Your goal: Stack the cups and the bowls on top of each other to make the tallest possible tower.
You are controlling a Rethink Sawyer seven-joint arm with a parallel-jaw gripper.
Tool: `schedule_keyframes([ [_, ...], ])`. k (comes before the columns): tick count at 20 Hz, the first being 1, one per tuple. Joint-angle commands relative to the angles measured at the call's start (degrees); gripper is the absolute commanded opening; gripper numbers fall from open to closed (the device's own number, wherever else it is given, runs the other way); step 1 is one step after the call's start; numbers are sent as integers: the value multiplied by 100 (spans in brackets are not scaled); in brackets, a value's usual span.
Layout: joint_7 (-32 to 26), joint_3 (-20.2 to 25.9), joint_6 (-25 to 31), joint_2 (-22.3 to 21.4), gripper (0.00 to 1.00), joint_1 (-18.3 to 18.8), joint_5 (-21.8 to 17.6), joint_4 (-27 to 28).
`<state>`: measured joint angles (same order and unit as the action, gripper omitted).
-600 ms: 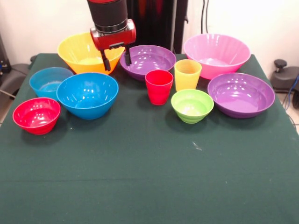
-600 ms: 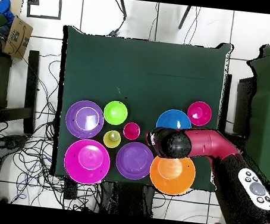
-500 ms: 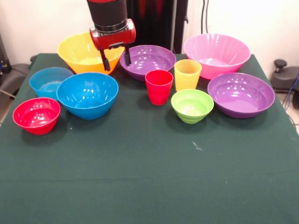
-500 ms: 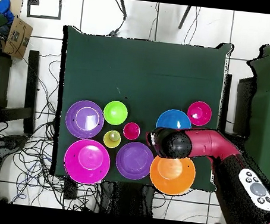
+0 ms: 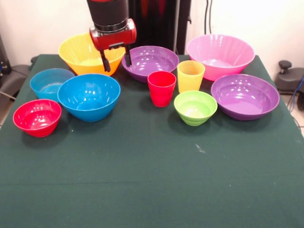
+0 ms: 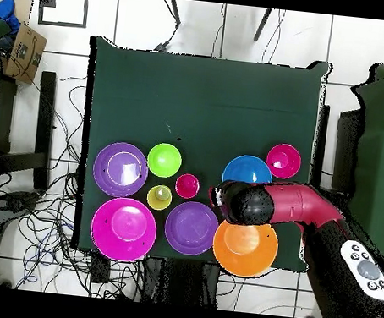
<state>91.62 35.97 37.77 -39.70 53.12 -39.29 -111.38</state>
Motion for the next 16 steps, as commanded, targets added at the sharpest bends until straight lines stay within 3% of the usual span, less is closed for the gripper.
schedule_keyframes([
  [1, -777, -82, -39, 263, 100, -221, -775, 422],
  [8, -584, -94, -313, 408, 100, -243, -1064, 473],
  [16, -285, -144, -269, 610, 100, -308, -1043, 591],
])
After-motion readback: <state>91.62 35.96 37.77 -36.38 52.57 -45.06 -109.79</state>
